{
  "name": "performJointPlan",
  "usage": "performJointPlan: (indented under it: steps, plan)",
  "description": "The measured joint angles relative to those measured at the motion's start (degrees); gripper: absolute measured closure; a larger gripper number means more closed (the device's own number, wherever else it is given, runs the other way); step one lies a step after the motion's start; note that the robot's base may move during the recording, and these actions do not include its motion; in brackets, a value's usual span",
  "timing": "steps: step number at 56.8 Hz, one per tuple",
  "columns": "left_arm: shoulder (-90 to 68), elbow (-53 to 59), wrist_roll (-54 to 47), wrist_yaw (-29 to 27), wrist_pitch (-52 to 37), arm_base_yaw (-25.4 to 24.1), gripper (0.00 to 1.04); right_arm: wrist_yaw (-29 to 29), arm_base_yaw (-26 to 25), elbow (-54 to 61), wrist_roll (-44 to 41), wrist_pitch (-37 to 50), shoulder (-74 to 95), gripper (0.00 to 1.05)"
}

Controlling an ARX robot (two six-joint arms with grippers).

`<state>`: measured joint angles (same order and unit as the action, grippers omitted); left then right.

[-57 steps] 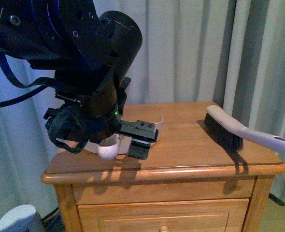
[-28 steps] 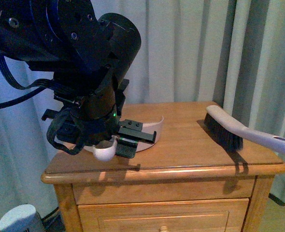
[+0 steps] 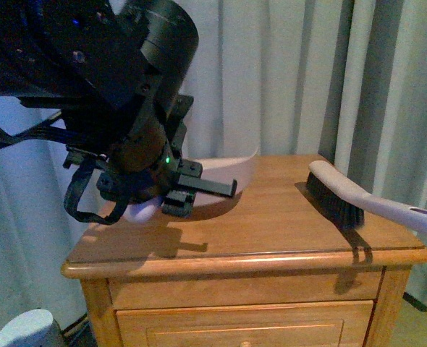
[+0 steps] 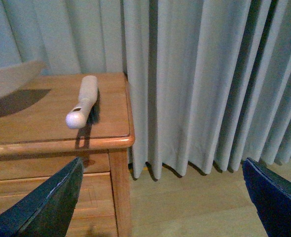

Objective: Clean up trash

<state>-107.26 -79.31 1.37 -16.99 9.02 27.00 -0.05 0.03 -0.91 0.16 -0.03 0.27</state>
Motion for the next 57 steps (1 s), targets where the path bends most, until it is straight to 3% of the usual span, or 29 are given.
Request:
performJointPlan:
  steps: [12, 20, 34, 52, 57]
  plan:
    - [16.35, 11.5, -7.74, 6.78, -19.71, -1.81, 0.79, 0.0, 0.0, 0.0, 0.0, 0.0, 0.0, 0.07]
    - [28.68, 19.82, -10.16, 11.23, -25.7, -4.0, 0.79, 0.0, 0.0, 0.0, 0.0, 0.0, 0.0, 0.07]
    - [50.36, 31.87, -12.46, 18.1, -24.33, -10.01, 0.79, 0.0, 0.0, 0.0, 0.0, 0.0, 0.0, 0.07]
    - [78.75, 44.98, -9.27, 35.41, -11.28, -30.73, 0.79, 0.0, 0.0, 0.0, -0.02, 0.0, 0.0, 0.07]
    - [84.72, 47.91, -8.44, 37.79, -8.5, -34.51, 0.79, 0.0, 0.0, 0.0, 0.0, 0.0, 0.0, 0.07]
